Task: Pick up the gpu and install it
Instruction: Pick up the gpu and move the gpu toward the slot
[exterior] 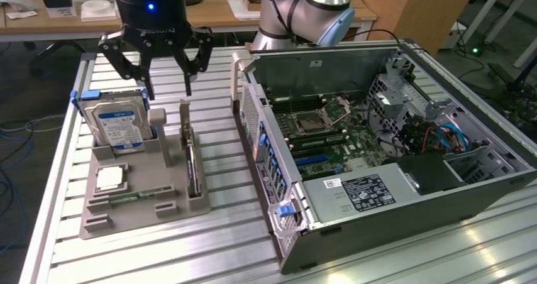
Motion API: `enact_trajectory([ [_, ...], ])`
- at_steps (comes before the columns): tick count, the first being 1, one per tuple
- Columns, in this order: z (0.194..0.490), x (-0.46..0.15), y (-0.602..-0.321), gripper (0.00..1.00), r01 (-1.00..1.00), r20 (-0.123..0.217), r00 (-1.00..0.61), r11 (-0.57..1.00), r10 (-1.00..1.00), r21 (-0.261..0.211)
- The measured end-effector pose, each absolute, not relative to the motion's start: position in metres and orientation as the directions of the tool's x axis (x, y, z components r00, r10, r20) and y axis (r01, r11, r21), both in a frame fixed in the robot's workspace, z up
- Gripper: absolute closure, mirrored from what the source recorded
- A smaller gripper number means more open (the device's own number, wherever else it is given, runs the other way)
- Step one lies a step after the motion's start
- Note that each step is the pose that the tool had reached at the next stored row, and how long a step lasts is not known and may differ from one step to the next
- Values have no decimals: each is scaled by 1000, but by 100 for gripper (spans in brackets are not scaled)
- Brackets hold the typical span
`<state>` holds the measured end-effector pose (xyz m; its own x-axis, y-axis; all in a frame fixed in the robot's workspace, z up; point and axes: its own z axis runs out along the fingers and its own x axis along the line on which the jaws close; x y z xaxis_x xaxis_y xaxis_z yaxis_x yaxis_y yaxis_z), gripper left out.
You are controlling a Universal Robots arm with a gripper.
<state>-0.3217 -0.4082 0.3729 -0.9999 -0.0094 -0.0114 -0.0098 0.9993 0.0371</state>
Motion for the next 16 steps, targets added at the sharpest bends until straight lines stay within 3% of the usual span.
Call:
enact_trajectory([
  [16, 349, -321, -418, 41, 13, -19, -1000, 999, 14, 36],
])
